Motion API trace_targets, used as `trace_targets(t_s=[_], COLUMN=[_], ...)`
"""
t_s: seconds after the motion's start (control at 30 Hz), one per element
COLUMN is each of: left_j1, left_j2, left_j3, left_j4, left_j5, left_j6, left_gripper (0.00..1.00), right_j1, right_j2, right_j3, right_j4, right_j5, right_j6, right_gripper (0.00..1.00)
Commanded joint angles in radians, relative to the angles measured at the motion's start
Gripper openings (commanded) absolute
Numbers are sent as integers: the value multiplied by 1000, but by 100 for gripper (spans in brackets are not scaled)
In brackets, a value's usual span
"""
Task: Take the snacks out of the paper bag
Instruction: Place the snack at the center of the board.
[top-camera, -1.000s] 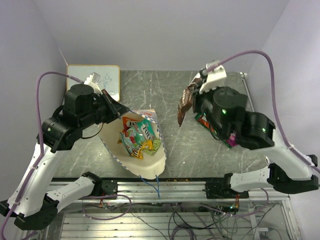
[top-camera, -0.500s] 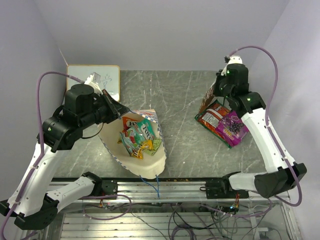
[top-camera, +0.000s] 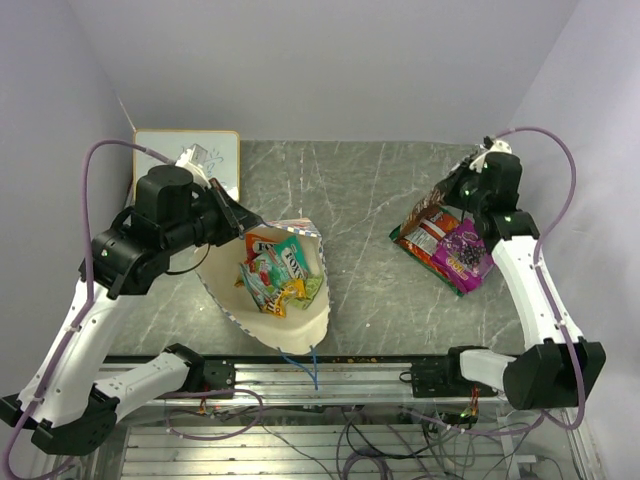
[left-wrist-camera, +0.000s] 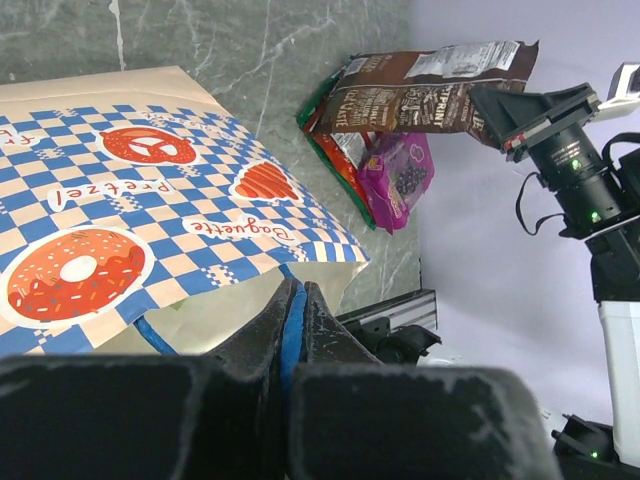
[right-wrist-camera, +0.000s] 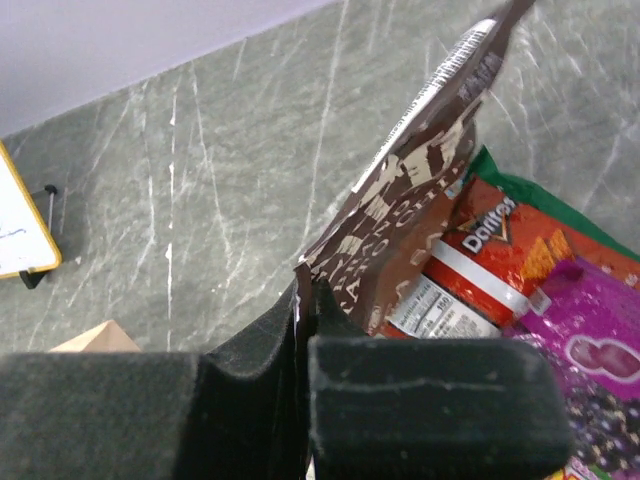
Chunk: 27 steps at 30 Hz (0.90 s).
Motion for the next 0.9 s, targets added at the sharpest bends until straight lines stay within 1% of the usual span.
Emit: trace_targets(t_s=[0.0,0.1,0.23,0.47,0.57,0.7,0.87], left_j1=[-6,-6,-6,-6,-6,-6,-6], left_j2=[4,8,2,-5,-5,-4,0], left_j3=[19,14,2,-3,-8,-16,-16], left_j4=[14,20,31,42,48,55,57], left_j5=[31,44,59,91,109,125,145], left_j6=[21,17,9,12,9,5,2], left_gripper=[7,7,7,7,7,7,7], right_j1=[-70,-111,-126,-135,-138,-145,-169], right_j2=[-92,-129,-171,-219,-242,-222,-187], right_j3=[-97,-159,-248,-315,-350,-415,-447], right_j4=[124,132,100,-56,-85,-72,-104], right_j5=[-33,-30,38,273,363,428,502], right_j6=[41,44,23,2,0,32,82], right_gripper=[0,0,0,0,0,0,0])
